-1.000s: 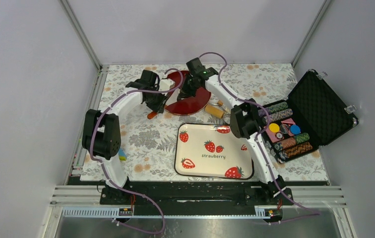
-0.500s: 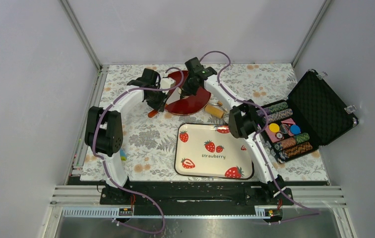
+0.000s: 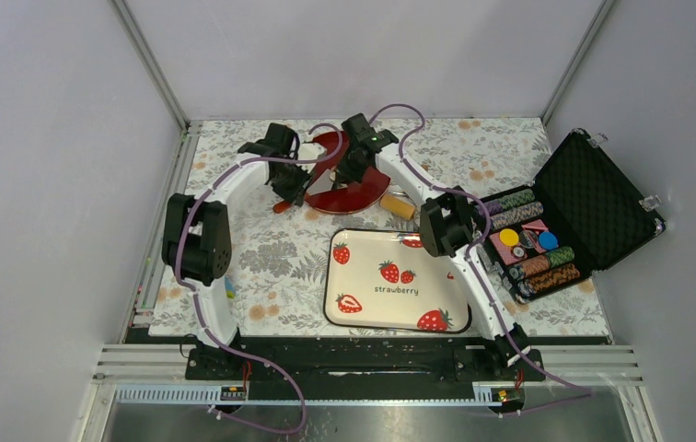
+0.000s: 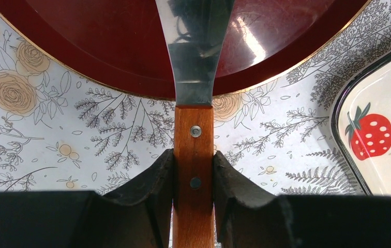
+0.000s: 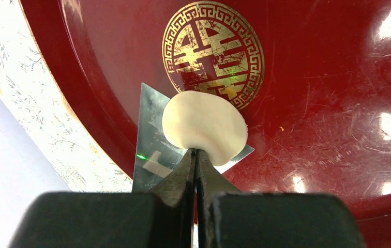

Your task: Roll out the dumpling wrappers from the dough

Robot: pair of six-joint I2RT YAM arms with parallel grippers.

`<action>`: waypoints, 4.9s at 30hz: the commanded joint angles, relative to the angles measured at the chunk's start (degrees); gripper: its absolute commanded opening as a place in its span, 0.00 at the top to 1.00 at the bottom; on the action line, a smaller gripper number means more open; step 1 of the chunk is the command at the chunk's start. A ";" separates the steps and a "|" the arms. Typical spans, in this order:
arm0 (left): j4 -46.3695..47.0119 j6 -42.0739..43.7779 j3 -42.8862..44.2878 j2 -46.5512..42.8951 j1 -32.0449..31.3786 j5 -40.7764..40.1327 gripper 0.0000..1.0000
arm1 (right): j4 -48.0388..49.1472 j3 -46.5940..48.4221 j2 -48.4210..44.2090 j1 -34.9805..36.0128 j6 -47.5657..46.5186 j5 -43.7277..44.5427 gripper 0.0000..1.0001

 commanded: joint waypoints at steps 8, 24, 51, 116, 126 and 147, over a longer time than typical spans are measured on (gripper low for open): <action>-6.28 3.54 8.46 1.26 -0.24 -3.51 1.00 | -1.13 1.61 1.94 0.27 2.00 -0.47 1.00; -12.26 5.72 12.05 2.56 -1.59 -9.19 1.00 | -0.26 1.09 0.79 0.23 0.56 -3.73 1.00; 3.89 -5.55 -10.75 -22.44 2.01 -8.45 1.00 | -0.80 -13.16 -20.12 0.04 -10.17 -7.53 0.99; 59.57 -46.89 -66.94 -61.87 22.93 3.43 0.01 | 19.60 -103.92 -97.53 -15.93 -35.29 28.79 0.01; 73.69 -40.59 -72.71 -59.29 27.51 -3.93 0.01 | 62.80 -128.67 -103.11 -16.52 -48.34 41.31 0.09; 98.72 -24.00 -71.66 -32.63 14.11 -14.66 0.01 | 94.67 -126.56 -76.29 -23.27 -54.69 37.06 0.01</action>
